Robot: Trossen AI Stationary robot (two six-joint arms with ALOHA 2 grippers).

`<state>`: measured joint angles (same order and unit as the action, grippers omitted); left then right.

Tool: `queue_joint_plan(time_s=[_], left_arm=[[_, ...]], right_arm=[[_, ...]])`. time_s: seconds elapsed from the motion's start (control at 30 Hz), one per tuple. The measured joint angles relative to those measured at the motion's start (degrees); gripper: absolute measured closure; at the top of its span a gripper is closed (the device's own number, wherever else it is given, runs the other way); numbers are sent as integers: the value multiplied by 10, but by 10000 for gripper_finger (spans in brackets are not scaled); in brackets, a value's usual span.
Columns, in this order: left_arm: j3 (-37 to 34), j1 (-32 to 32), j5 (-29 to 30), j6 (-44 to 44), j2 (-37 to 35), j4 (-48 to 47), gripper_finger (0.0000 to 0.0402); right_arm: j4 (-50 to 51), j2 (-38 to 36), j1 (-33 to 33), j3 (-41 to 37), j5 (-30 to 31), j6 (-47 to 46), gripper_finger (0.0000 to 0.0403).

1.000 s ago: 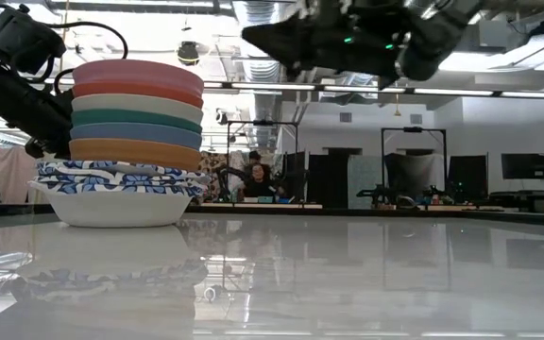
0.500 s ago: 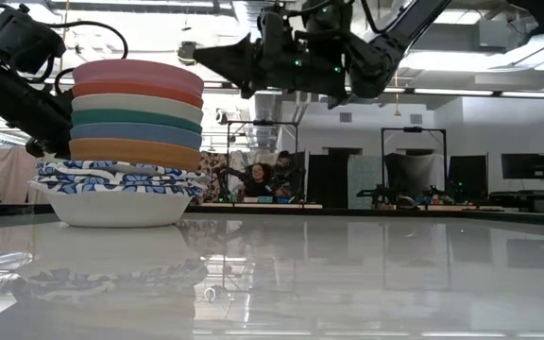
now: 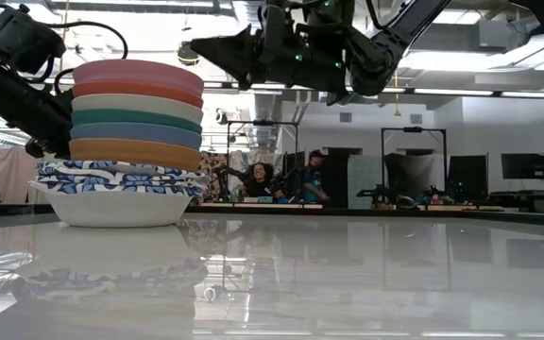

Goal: Nest bowls inside each other
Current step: Stack the pink bowl on top of the orange bowl

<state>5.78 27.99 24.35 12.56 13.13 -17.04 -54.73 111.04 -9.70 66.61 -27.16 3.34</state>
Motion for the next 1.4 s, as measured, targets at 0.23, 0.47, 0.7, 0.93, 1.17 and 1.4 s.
queue_joint_plan(time_s=[0.23, 0.47, 0.7, 0.93, 1.17, 1.4], left_arm=[[0, 0, -1, 1, 0, 0, 401], [0, 0, -1, 1, 0, 0, 401], [0, 0, 0, 1, 0, 0, 401], [0, 0, 0, 1, 0, 0, 401], [0, 0, 2, 1, 0, 0, 401], [0, 0, 3, 1, 0, 0, 401]], right_arm=[[-12, 0, 5, 0, 0, 11, 384], [-17, 0, 6, 0, 0, 20, 384], [-17, 0, 10, 8, 0, 23, 384], [-26, 8, 12, 14, -1, 21, 384], [-40, 23, 14, 14, 3, 14, 384], [-41, 47, 9, 33, 2, -7, 384]])
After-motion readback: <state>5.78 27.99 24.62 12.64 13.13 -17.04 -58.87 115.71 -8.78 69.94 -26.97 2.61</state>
